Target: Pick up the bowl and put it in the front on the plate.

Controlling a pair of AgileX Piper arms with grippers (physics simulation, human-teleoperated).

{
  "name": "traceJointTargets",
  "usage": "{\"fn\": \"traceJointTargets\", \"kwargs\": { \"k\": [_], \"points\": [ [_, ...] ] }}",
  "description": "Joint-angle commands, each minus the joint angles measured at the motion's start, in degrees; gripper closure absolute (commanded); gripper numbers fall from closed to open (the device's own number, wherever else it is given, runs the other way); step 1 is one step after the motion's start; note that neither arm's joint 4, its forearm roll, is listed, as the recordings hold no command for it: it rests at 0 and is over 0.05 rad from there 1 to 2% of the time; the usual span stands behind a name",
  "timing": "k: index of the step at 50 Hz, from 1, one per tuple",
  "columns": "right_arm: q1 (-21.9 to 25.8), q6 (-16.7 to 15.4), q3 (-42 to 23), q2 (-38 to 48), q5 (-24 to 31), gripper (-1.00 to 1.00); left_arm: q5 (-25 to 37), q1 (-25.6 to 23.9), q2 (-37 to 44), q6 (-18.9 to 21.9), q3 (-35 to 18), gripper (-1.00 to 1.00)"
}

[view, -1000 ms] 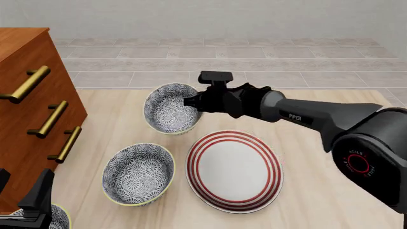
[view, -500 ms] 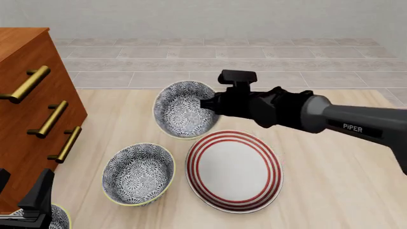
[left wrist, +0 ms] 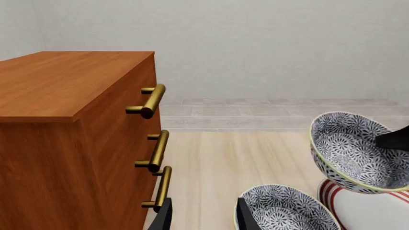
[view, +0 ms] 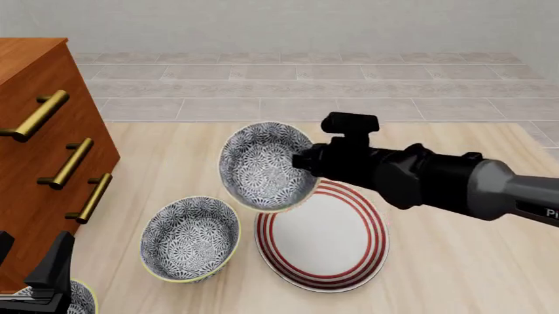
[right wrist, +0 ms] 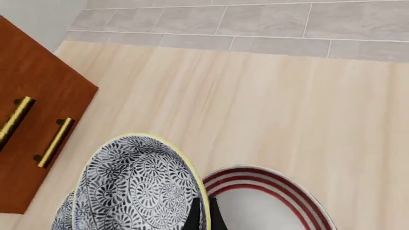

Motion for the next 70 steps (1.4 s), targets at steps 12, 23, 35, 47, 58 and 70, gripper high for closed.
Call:
{"fn": "traceJointTargets", "kwargs": {
  "k": [12,23,35,47,58,70],
  "points": [
    [1.00,5.01,14.81,-7.17,-8.40,1.00,0.00,0.00,0.00,0.00,0.00,-1.00],
    [0.20,6.33,18.81,-7.81,-11.55,1.00,0.00,0.00,0.00,-0.01,0.00,-1.00],
    [-1.51,6.55,22.19,-6.77,-15.02,1.00,0.00,0.00,0.00,0.01,0.00,-1.00],
    [-3.13,6.86,24.54,-5.70,-17.79,1.00,0.00,0.00,0.00,0.00,0.00,-1.00],
    [-4.66,6.84,26.28,-4.79,-19.69,1.00,0.00,-0.01,0.01,0.01,0.00,-1.00],
    [-5.49,7.90,27.80,-3.61,-21.31,1.00,0.00,-0.01,0.00,0.00,0.00,-1.00]
  ]
}}
